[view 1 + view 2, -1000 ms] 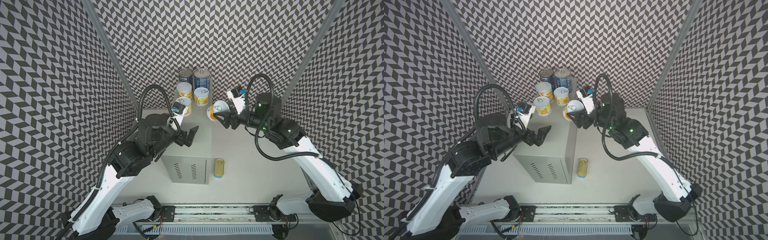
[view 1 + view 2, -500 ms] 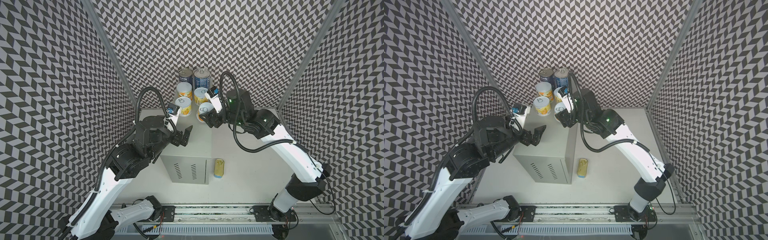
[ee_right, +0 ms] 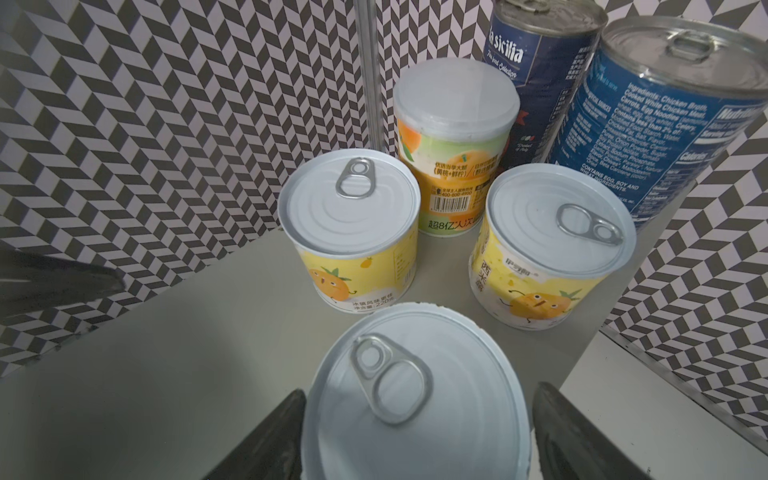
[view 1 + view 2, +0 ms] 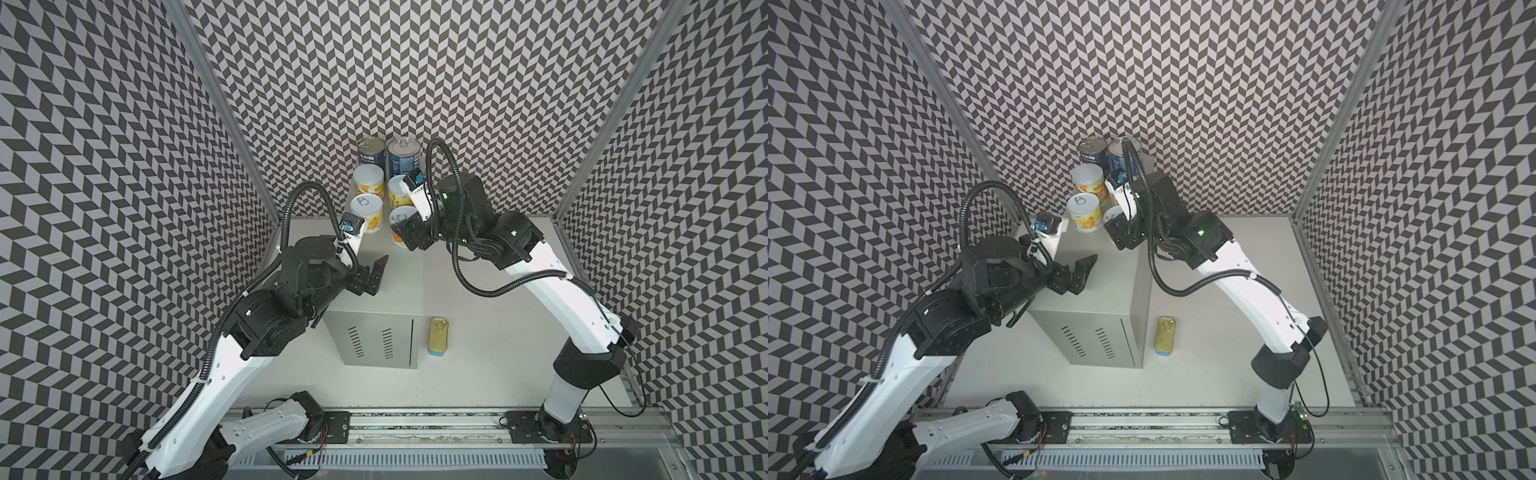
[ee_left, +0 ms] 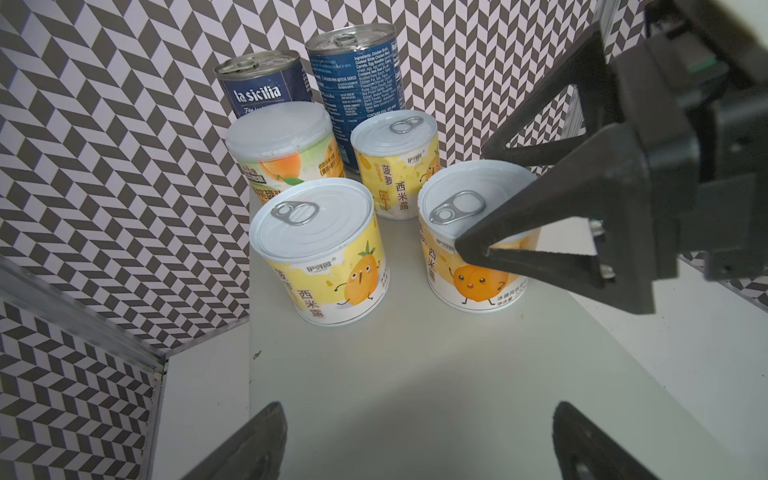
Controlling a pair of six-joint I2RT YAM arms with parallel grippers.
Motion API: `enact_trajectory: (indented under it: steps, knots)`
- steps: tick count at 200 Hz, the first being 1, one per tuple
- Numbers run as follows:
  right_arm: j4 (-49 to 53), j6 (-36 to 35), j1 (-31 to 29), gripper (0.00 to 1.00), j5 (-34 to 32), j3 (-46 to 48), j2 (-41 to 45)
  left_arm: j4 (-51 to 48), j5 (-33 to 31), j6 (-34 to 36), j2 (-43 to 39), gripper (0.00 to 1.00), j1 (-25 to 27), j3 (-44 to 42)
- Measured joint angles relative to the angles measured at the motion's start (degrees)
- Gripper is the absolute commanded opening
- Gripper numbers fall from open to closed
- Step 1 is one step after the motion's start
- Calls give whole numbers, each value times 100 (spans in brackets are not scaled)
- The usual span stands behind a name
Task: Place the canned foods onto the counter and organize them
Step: 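Lower the pineapple can beside the other pineapple cans with the right gripper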
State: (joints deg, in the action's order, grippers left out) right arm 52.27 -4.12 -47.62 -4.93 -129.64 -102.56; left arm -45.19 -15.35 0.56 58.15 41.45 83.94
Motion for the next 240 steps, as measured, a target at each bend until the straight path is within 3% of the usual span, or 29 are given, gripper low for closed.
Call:
enact_trajectory:
  steps: [50, 119, 161, 240]
  knots:
    - [-168, 9, 0, 96, -116, 26, 31, 374, 26, -2, -249, 100, -133, -442]
    - [-922, 48, 0, 100, -129, 1792, 846, 938, 680, 94, -761, 100, -212, -1102]
    - [-1471, 94, 0, 98, -129, 2291, 1073, 1115, 951, 131, -826, 100, -212, -1414]
    - [-2015, 326, 15, 81, -127, 2367, 1058, 1311, 949, 133, -1014, 100, -212, -1541]
